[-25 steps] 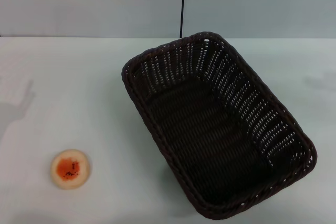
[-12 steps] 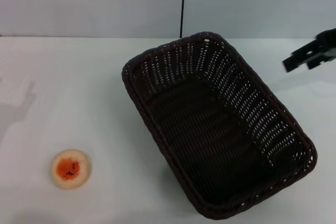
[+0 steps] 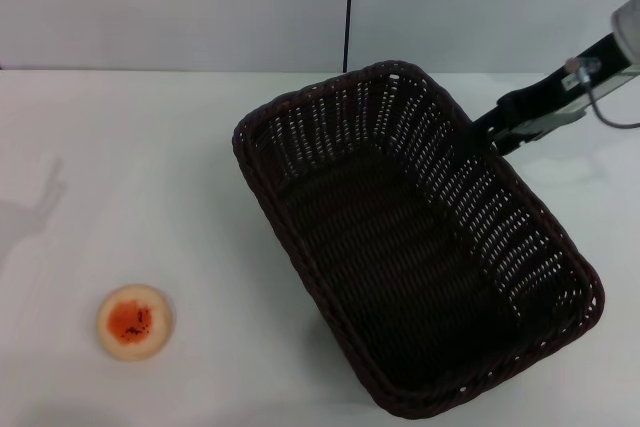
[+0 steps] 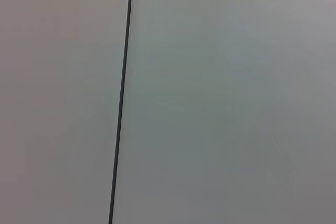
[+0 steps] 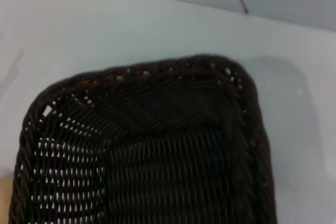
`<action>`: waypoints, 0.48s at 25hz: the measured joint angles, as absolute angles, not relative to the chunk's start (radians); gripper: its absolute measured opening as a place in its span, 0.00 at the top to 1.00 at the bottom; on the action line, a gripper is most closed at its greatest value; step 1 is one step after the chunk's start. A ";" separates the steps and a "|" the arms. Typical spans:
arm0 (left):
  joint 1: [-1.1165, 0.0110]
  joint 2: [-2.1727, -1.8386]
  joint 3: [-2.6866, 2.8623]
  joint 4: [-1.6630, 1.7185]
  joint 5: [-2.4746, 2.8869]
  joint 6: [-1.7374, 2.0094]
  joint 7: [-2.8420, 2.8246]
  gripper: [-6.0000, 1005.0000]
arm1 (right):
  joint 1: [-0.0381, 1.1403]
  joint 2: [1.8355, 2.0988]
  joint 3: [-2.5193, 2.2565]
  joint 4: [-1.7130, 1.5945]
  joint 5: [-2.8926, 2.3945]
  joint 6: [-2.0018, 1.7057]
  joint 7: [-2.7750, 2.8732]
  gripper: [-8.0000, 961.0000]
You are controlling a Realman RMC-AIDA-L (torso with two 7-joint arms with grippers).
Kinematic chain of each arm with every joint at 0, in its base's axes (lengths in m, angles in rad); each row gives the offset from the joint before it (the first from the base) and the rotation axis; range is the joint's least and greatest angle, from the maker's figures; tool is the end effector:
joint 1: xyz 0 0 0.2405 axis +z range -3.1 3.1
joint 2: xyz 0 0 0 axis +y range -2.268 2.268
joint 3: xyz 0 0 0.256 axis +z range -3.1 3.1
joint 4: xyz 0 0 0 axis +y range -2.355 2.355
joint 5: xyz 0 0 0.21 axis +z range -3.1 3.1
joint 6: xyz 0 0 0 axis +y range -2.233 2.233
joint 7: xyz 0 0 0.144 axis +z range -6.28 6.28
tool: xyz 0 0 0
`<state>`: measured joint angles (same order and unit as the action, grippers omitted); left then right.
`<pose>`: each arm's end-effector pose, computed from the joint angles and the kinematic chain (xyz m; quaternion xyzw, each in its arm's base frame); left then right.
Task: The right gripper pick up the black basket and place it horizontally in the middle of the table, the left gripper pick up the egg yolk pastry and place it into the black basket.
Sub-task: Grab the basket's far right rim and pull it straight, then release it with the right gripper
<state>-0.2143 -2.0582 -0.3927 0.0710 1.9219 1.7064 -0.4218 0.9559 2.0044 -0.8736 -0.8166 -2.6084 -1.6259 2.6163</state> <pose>-0.3674 0.2205 0.0463 -0.6533 -0.1808 -0.3948 0.6202 0.1724 0.4085 0.0225 -0.8494 0.5119 -0.0859 0.0955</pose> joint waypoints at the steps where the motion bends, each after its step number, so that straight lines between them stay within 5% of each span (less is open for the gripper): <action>1: -0.214 -2.058 -0.391 0.073 1.922 1.705 -0.422 0.18 | 0.956 2.009 -0.881 -0.808 -2.609 -1.618 2.620 0.24; 12: -0.193 -2.058 -0.394 0.092 1.917 1.721 -0.422 0.18 | 0.957 2.029 -0.962 -0.761 -2.612 -1.548 2.657 0.28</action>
<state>-0.1930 -2.0575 -0.3941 0.0919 1.9166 1.7211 -0.4219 0.9569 2.0287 -0.9621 -0.7607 -2.6124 -1.5485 2.6570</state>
